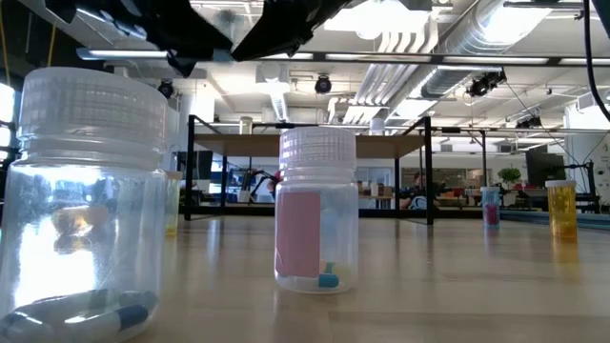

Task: Pick and place medicine bottles onto shelf by color
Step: Put the bottom blue pill bottle on the shelf

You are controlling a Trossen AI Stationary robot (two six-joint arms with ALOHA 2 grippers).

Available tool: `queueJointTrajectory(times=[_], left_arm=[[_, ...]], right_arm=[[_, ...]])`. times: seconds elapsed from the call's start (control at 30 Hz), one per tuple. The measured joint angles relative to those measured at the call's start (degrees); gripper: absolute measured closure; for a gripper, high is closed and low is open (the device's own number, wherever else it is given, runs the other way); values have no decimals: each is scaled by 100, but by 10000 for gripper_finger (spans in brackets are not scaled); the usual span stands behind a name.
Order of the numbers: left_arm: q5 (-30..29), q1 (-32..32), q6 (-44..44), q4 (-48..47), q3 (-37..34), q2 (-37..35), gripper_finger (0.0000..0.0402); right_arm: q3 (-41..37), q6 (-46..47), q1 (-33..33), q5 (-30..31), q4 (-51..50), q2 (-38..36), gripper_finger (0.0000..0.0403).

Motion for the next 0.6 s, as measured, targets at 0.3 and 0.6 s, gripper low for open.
queueJointTrajectory(times=[0.3, 0.6], left_arm=[[57, 0, 13, 2, 3, 0, 303], [-229, 0, 79, -27, 3, 0, 311]], right_arm=[[-2, 0, 15, 48, 10, 9, 403], [-2, 1, 15, 621, -479, -159, 403]])
